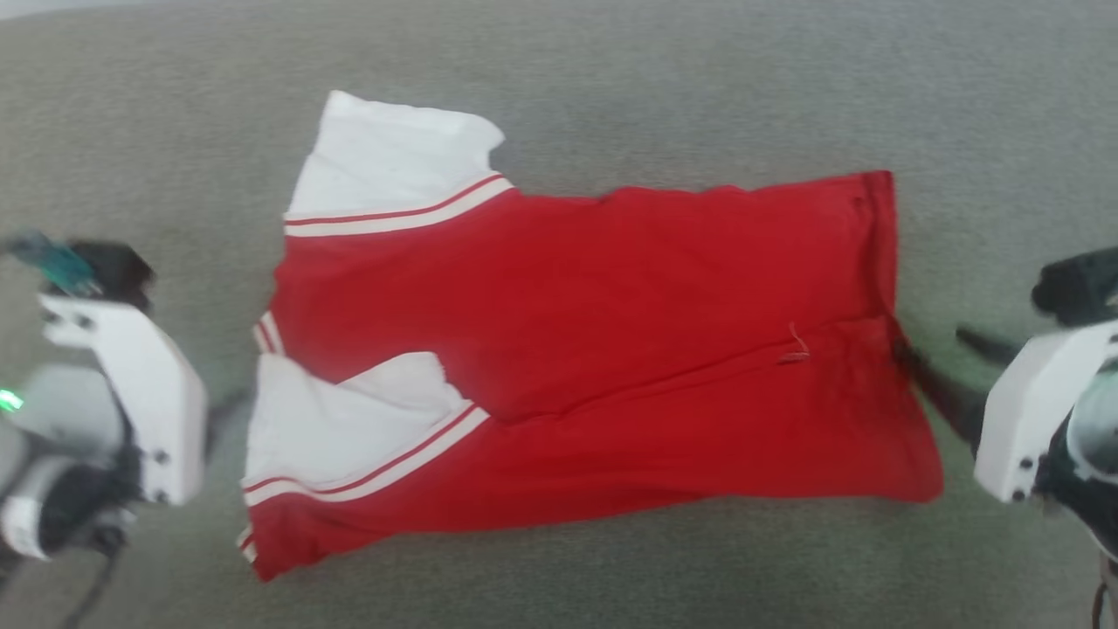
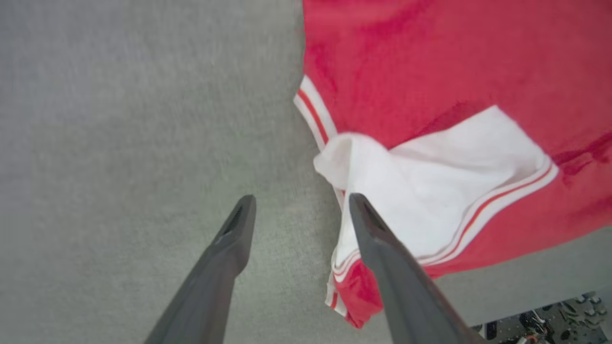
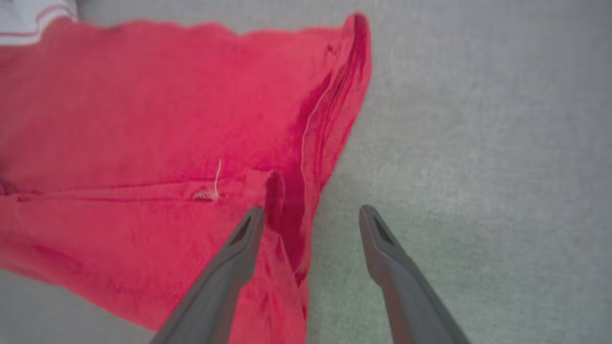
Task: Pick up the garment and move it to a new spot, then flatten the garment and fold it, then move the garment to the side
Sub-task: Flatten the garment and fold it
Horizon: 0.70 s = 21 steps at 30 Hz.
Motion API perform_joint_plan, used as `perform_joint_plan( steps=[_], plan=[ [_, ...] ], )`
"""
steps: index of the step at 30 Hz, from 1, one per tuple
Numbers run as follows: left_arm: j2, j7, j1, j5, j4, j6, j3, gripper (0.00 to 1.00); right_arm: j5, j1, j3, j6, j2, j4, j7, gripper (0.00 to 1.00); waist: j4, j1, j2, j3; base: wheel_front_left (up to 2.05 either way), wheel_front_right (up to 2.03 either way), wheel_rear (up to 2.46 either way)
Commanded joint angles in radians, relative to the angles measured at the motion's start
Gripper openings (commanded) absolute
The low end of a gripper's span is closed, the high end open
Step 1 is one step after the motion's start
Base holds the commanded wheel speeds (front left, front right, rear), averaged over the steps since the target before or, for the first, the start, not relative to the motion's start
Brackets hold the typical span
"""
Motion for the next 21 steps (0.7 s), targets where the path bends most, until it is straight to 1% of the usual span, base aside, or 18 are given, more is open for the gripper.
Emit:
perform_joint_plan(
  steps=[1, 2, 3, 5, 6, 9, 13, 15, 16, 19, 21],
  plan=[
    [0.022, 0.018, -0.037, 0.024, -0.017, 0.005, 0.014, 1.0, -0.017, -0.026, -0.007, -0.001, 0.01, -0.018, -0.05, 1.0, -0.03, 0.0, 0.0, 0.009, 0.0, 0.0, 0.0],
    [0.032, 0.024, -0.057, 0.036, -0.022, 0.004, 0.02, 1.0, -0.023, -0.034, -0.002, -0.001, 0.016, -0.028, -0.085, 1.0, -0.043, 0.0, 0.0, 0.013, 0.0, 0.0, 0.0],
    [0.042, 0.029, -0.079, 0.046, -0.024, -0.007, 0.025, 1.0, -0.03, -0.043, -0.001, -0.001, 0.024, -0.037, -0.124, 1.0, -0.057, 0.0, 0.0, 0.018, 0.0, 0.0, 0.0],
    [0.042, 0.033, -0.123, 0.066, -0.005, -0.025, 0.038, 1.0, -0.031, -0.064, 0.012, -0.001, 0.038, -0.045, -0.202, 1.0, -0.088, 0.0, 0.0, 0.029, 0.0, 0.0, 0.0],
    [0.028, 0.036, -0.168, 0.086, 0.028, -0.053, 0.048, 1.0, -0.04, -0.089, 0.035, -0.001, 0.036, -0.057, -0.287, 1.0, -0.12, 0.0, 0.0, 0.041, 0.0, 0.0, 0.0],
    [0.02, 0.058, -0.232, 0.109, 0.103, -0.092, 0.051, 1.0, -0.06, -0.125, 0.059, 0.0, 0.048, -0.049, -0.429, 1.0, -0.175, 0.0, 0.0, 0.064, 0.0, 0.0, 0.0],
    [-0.012, 0.073, -0.316, 0.148, 0.215, -0.139, 0.057, 1.0, -0.087, -0.169, 0.093, 0.0, 0.067, -0.011, -0.6, 1.0, -0.24, 0.0, 0.0, 0.096, 0.0, 0.0, 0.0],
    [-0.023, 0.081, -0.356, 0.158, 0.274, -0.158, 0.06, 1.0, -0.095, -0.186, 0.111, 0.0, 0.085, 0.018, -0.661, 1.0, -0.272, 0.0, 0.0, 0.112, 0.0, 0.0, 0.0],
    [-0.023, 0.081, -0.356, 0.158, 0.274, -0.158, 0.06, 1.0, -0.095, -0.186, 0.111, 0.0, 0.085, 0.018, -0.661, 1.0, -0.272, 0.0, 0.0, 0.112, 0.0, 0.0, 0.0],
    [-0.027, 0.097, -0.406, 0.179, 0.368, -0.195, 0.059, 1.0, -0.099, -0.208, 0.149, 0.0, 0.107, 0.053, -0.722, 1.0, -0.312, 0.0, 0.0, 0.137, 0.0, 0.0, 0.0],
    [-0.04, 0.113, -0.435, 0.192, 0.424, -0.209, 0.052, 1.0, -0.102, -0.215, 0.169, 0.0, 0.115, 0.075, -0.743, 1.0, -0.331, 0.0, 0.0, 0.151, 0.0, 0.0, 0.0]
  ],
)
